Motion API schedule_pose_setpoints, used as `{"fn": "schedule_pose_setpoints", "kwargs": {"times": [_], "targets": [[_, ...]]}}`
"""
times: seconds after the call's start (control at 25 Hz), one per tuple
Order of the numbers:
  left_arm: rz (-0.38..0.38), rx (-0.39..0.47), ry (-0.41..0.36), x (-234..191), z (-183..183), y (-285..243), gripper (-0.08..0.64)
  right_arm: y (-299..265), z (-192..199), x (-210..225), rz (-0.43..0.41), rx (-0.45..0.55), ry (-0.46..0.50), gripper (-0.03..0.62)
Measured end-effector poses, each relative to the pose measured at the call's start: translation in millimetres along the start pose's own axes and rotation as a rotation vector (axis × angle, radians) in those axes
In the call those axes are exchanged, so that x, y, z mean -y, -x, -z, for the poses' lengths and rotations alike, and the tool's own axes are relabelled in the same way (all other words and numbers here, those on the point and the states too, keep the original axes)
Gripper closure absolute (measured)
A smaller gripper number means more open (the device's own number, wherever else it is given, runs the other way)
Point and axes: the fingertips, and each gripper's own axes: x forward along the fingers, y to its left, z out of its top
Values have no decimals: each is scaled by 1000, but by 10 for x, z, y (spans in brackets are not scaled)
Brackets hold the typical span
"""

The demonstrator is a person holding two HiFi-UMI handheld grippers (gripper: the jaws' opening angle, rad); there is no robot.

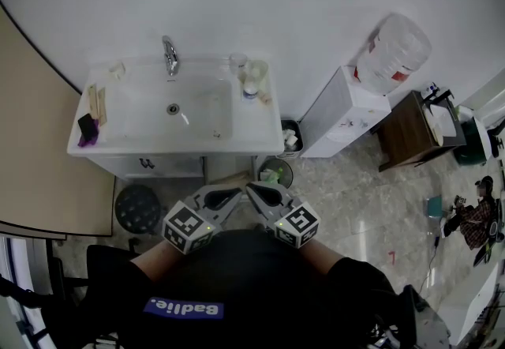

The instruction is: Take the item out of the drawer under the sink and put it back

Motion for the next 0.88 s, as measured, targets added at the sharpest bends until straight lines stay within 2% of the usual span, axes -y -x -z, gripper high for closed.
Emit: {"fn": "schedule_pose_setpoints", "kwargs": {"times": [0.88], "targets": [[-7,-12,3,-62,69,-93,554,-24,16,106,-2,-1,-10,600]]}}
